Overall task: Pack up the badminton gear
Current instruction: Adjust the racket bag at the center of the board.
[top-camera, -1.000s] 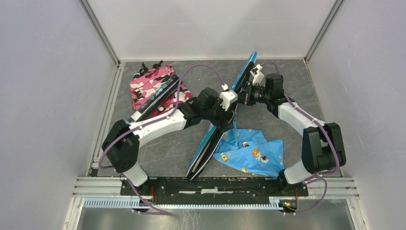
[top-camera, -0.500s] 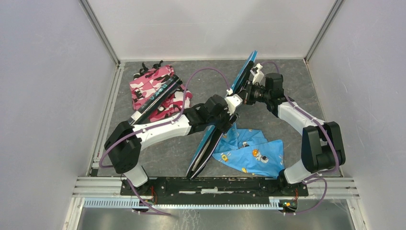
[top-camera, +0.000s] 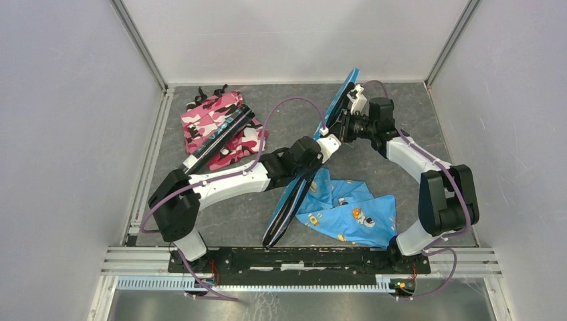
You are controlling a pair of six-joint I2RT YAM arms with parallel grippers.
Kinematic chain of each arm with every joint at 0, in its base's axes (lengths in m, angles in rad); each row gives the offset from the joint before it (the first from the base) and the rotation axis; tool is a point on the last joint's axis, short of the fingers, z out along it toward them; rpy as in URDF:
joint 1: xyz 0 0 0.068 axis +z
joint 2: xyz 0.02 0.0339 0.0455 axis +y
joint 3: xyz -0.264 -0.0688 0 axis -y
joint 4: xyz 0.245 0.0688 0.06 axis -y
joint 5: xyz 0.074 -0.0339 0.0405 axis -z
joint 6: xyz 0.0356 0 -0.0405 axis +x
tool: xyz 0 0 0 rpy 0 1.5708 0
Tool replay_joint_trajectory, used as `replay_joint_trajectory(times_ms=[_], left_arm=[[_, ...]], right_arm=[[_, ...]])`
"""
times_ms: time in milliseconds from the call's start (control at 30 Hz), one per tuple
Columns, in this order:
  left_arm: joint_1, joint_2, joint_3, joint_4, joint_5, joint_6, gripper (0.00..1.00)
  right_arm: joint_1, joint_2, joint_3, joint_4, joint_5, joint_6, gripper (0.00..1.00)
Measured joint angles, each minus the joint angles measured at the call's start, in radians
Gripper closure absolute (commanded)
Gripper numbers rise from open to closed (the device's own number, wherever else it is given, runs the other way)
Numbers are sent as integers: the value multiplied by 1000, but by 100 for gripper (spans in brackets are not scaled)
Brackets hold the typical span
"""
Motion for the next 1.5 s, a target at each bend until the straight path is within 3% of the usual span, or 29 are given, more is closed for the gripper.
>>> replay_joint_trajectory(times_ms=[100, 133, 333, 500, 800, 1100, 1500], left_arm=[[1, -1, 0, -1, -8, 9, 97], [2, -1, 0, -1, -11, 12, 98], [20, -10, 0, -3, -23, 15, 98], [52, -51, 0, -24, -20, 16, 98], [91, -139, -19, -73, 31, 82, 98], [118, -190, -19, -137, 121, 143, 98], [130, -212, -19, -175, 188, 167, 98]], right_arm=[[-4, 0, 5, -16, -1, -31, 64], [-4, 0, 6, -21, -1, -39, 60], [-33, 0, 36, -97, -17, -127, 33], [-77, -5, 67, -179, -68, -222, 17], [-157, -121, 123, -361, -120, -453, 13], [-164, -278, 215, -517, -45, -708, 13], [-49, -348, 221, -584, 307, -896, 13]])
